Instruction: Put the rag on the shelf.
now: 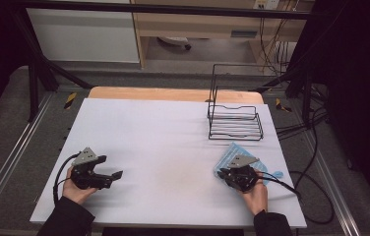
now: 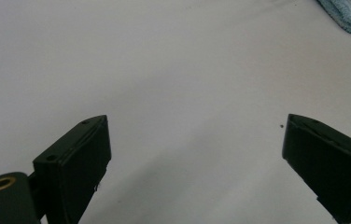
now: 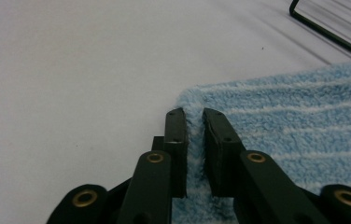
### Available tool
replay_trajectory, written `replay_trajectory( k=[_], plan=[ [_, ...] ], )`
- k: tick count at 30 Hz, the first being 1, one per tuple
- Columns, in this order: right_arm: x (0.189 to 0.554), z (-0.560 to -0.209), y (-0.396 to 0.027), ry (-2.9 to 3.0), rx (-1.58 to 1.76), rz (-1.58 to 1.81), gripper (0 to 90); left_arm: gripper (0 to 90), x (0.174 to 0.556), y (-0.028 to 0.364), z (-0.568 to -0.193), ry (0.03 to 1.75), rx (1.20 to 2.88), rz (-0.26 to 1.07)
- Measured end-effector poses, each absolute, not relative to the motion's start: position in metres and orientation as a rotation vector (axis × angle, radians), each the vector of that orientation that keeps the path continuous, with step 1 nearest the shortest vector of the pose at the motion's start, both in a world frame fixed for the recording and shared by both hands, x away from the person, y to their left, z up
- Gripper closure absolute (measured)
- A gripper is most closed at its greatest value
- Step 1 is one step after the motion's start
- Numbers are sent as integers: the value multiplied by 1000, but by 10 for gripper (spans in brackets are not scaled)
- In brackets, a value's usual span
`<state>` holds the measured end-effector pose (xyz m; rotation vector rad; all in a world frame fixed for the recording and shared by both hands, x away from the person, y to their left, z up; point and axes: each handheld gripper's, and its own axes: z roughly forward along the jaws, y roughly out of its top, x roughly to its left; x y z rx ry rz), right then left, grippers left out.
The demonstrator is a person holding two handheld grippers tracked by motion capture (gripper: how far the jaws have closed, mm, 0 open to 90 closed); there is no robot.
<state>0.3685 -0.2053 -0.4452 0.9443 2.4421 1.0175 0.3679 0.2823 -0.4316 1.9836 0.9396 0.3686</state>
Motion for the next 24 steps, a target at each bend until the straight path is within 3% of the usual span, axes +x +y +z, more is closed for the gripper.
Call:
replay_trajectory(
  k=[24],
  plan=[
    [371, -424, -171, 2412, 1088, 1225, 832, 81, 368, 284, -431, 947, 1985, 376]
  ],
)
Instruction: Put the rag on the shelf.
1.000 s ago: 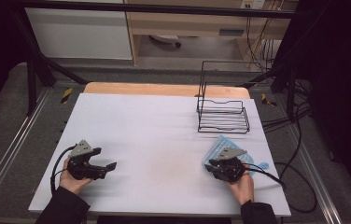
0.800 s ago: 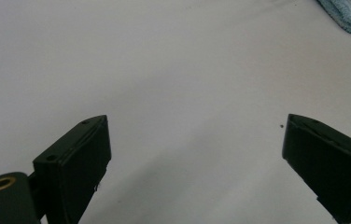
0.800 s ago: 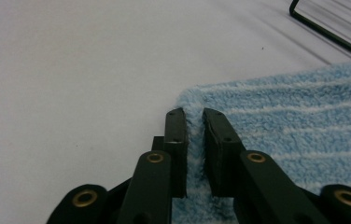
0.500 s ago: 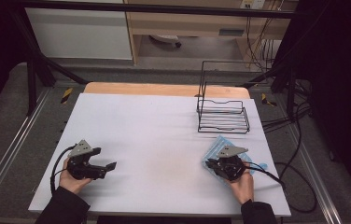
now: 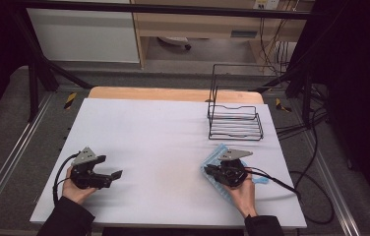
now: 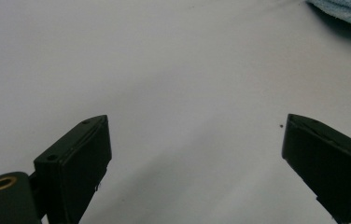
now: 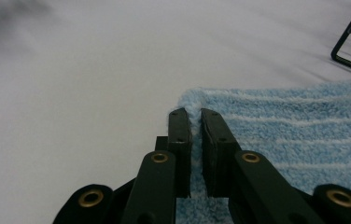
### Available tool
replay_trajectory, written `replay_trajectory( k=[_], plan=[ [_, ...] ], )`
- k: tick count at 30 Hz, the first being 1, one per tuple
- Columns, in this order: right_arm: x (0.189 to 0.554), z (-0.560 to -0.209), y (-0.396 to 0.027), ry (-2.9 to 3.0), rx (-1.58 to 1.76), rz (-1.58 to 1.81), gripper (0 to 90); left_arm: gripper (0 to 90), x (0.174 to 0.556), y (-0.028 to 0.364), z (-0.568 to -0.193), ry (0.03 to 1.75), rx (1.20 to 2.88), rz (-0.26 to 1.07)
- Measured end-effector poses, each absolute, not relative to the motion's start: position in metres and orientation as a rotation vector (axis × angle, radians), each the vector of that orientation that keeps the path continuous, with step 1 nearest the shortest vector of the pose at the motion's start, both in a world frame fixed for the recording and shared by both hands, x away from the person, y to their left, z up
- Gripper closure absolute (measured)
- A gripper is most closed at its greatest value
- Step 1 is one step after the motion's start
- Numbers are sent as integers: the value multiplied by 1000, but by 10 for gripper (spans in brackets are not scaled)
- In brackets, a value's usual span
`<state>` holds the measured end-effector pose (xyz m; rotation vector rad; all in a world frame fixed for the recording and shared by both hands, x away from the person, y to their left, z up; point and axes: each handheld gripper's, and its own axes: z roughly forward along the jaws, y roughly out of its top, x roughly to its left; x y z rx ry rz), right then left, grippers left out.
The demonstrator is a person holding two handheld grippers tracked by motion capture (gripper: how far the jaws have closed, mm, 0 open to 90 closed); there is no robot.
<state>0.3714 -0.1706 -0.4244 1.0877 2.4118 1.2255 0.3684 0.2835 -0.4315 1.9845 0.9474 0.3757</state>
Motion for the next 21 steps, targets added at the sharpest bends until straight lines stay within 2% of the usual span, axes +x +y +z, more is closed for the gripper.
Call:
replay_trajectory(
  k=[9, 21],
  plan=[
    [376, -420, -162, 2376, 1138, 1284, 833, 80, 369, 283, -432, 951, 1985, 378],
    [389, -425, -128, 2365, 1165, 1260, 835, 81, 369, 283, -432, 952, 1986, 378]
  ],
)
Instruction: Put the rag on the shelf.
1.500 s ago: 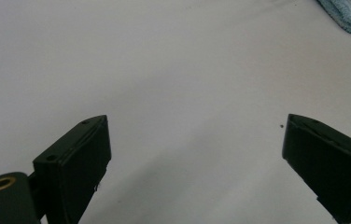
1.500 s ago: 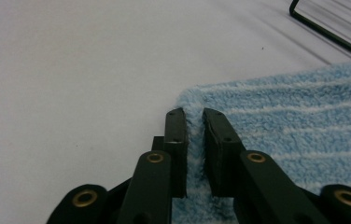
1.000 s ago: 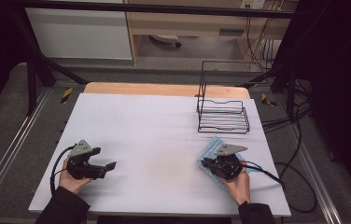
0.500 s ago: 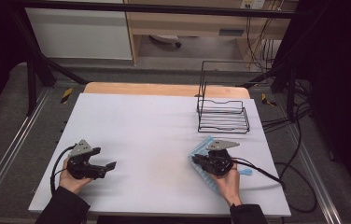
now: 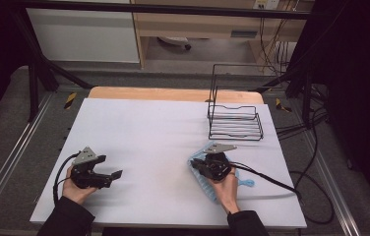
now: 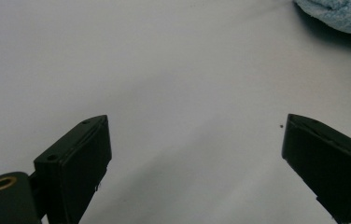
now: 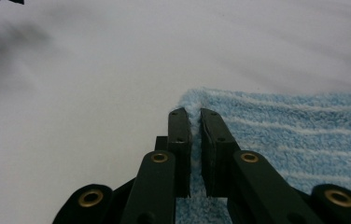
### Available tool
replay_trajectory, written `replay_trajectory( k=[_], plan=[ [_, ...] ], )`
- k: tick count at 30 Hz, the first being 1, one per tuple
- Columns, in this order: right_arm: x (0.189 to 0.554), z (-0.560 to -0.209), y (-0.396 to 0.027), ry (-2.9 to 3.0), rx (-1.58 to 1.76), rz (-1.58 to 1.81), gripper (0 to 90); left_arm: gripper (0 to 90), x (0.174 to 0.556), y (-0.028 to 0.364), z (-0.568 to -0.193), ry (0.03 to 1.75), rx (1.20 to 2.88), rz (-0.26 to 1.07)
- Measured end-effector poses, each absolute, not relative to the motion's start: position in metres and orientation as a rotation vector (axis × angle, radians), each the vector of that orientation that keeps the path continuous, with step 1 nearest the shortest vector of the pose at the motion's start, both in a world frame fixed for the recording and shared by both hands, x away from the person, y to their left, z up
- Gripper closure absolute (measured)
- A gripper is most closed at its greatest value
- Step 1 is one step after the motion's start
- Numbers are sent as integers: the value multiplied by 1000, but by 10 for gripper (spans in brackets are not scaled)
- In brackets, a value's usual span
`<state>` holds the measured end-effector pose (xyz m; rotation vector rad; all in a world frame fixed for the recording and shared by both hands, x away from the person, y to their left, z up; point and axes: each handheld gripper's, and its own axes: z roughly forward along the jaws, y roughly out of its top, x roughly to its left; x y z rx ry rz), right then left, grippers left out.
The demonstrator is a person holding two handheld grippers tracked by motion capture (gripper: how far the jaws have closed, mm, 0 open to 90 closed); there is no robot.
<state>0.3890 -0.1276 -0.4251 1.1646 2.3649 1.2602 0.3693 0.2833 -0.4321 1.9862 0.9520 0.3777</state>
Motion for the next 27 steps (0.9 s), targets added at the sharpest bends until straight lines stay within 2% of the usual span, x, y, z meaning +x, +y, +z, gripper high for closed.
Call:
replay_trajectory(
  k=[20, 23, 27],
  plan=[
    [423, -435, -80, 2342, 1247, 1205, 825, 81, 370, 284, -433, 955, 1986, 379],
    [425, -442, -77, 2353, 1239, 1207, 769, 81, 370, 284, -433, 954, 1986, 380],
    [422, -437, -78, 2353, 1188, 1268, 596, 81, 370, 284, -433, 954, 1985, 380]
  ],
)
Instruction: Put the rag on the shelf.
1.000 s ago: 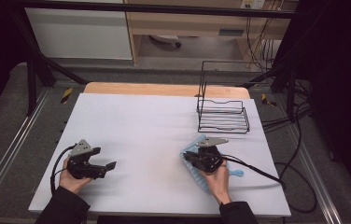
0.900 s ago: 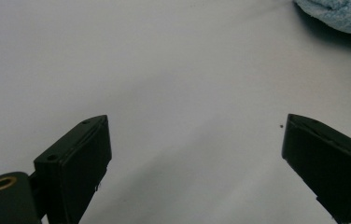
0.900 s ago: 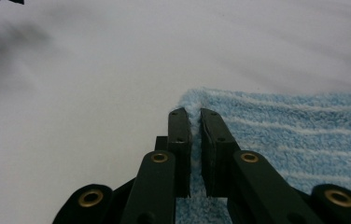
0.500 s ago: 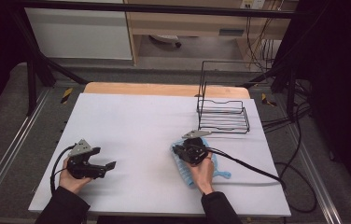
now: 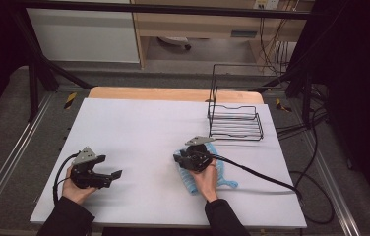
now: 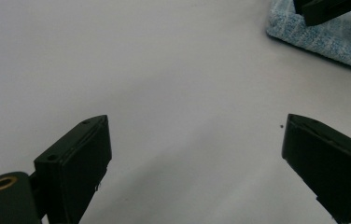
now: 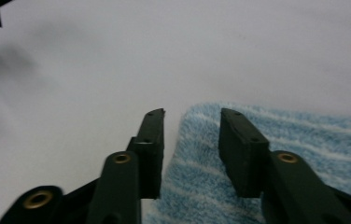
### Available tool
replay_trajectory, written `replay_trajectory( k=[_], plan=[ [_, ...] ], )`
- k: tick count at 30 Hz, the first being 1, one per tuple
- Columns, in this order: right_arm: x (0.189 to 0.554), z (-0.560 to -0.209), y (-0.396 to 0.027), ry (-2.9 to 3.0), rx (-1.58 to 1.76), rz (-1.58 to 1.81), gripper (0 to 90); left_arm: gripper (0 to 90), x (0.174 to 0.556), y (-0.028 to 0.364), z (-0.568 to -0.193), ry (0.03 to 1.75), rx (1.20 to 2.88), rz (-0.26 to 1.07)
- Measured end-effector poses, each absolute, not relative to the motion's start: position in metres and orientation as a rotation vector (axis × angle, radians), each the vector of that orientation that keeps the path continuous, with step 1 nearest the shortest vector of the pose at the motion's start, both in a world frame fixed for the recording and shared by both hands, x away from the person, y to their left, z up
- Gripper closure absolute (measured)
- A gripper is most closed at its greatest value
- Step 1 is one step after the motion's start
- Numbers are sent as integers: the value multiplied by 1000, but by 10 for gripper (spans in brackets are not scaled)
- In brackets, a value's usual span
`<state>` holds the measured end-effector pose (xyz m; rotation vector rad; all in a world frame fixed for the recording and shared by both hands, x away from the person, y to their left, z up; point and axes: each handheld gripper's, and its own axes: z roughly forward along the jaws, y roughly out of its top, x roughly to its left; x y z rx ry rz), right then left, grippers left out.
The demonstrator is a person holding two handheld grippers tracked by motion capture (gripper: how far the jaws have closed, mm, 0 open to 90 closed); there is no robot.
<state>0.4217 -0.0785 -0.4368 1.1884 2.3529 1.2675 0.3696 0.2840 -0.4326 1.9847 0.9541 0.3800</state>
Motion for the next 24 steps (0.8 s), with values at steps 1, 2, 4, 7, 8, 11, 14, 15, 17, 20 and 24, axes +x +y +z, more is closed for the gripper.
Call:
replay_trajectory(
  k=[1, 2, 4, 7, 8, 11, 14, 15, 17, 20, 24],
  plan=[
    [420, -433, -80, 2342, 1171, 1278, 551, 81, 370, 284, -433, 954, 1985, 380],
    [418, -429, -82, 2339, 1154, 1288, 509, 81, 370, 284, -433, 954, 1985, 380],
    [412, -422, -87, 2347, 1110, 1292, 423, 81, 370, 284, -433, 954, 1985, 380],
    [401, -415, -96, 2370, 1084, 1309, 330, 81, 370, 284, -432, 956, 1987, 382],
    [398, -415, -99, 2378, 1070, 1307, 309, 81, 370, 284, -432, 955, 1988, 383],
    [390, -415, -106, 2393, 1060, 1314, 289, 81, 369, 284, -432, 956, 1987, 387],
    [376, -420, -118, 2432, 1072, 1302, 304, 80, 369, 284, -432, 961, 1984, 389],
    [376, -420, -118, 2432, 1072, 1302, 304, 80, 369, 284, -432, 961, 1984, 389],
    [367, -424, -125, 2450, 1053, 1285, 380, 81, 369, 284, -432, 962, 1984, 389],
    [359, -429, -130, 2486, 1045, 1276, 438, 80, 369, 284, -433, 961, 1988, 389],
    [352, -435, -129, 2535, 1009, 1259, 497, 81, 369, 283, -432, 961, 1990, 392]
  ],
)
